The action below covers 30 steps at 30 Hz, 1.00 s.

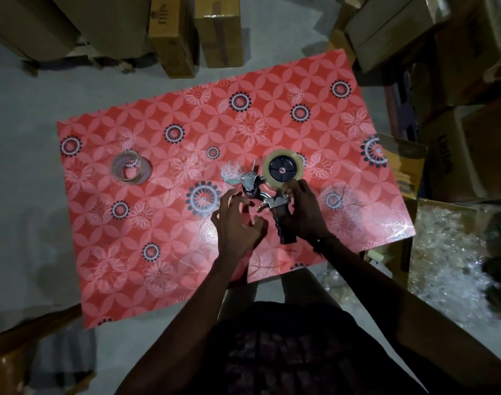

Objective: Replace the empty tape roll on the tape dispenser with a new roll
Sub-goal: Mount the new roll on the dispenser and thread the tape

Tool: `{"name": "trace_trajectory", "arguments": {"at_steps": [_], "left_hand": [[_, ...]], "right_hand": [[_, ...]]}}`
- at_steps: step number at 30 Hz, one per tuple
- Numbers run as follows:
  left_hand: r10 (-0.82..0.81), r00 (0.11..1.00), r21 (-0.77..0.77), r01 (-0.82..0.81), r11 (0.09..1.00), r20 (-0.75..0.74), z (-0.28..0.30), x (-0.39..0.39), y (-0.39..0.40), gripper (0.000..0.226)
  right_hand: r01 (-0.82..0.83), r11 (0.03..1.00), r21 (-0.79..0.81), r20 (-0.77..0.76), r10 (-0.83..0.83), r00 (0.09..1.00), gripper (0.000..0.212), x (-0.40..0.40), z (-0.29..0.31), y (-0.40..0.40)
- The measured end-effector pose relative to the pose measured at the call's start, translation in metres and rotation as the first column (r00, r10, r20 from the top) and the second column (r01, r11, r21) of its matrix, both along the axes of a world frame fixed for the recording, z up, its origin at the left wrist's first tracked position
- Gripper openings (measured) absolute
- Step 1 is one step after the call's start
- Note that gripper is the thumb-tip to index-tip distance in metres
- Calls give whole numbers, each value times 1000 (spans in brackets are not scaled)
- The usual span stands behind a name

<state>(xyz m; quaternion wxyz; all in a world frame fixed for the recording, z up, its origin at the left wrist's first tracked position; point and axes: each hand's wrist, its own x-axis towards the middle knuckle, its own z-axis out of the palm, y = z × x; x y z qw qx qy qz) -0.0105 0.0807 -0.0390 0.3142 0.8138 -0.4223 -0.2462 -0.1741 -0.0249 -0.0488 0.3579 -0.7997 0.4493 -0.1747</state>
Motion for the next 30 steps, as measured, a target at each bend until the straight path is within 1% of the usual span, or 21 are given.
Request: {"name": "trace_trajectory", "arguments": {"at_steps": [4, 6, 8, 11, 15, 18, 20, 24, 28, 30], "left_hand": [[61, 996, -59, -65, 996, -66, 2, 6, -15, 35], [70, 995, -74, -75, 994, -75, 4, 5, -23, 37], [76, 992, -62, -82, 995, -99, 3, 3, -31, 45], [111, 989, -18, -114, 993, -97, -2, 0, -42, 51], [153, 987, -49, -155, 987, -41, -7, 1, -53, 46], [127, 991, -103, -131, 986, -38, -5, 9, -65, 47], [103, 994, -155, -107, 982, -35, 3, 14, -77, 47], [79, 997, -190, -77, 979, 1, 9, 21, -94, 42], [112, 994, -148, -109, 983, 10, -2, 19, -91, 30], [135, 991, -122, -135, 983, -7, -2, 12, -87, 30]], "right_hand": [[65, 996, -55, -18, -66, 998, 56, -5, 15, -26], [90, 991, -97, -52, -96, 994, 68, 1, 19, -48], [53, 988, -143, -133, -73, 989, 84, 10, 15, -65], [-60, 987, -147, -260, 20, 965, 101, 20, 8, -77], [-119, 982, -148, -361, 58, 931, 103, 20, 2, -87], [-162, 976, -148, -424, 85, 902, 111, 17, 1, -96], [-189, 974, -125, -415, 122, 902, 115, 15, 0, -103], [-280, 958, -70, -395, 231, 889, 117, 12, -3, -120], [-357, 932, -53, -358, 316, 878, 117, 8, 2, -129], [-419, 907, -41, -352, 379, 856, 119, 8, 6, -135]]}}
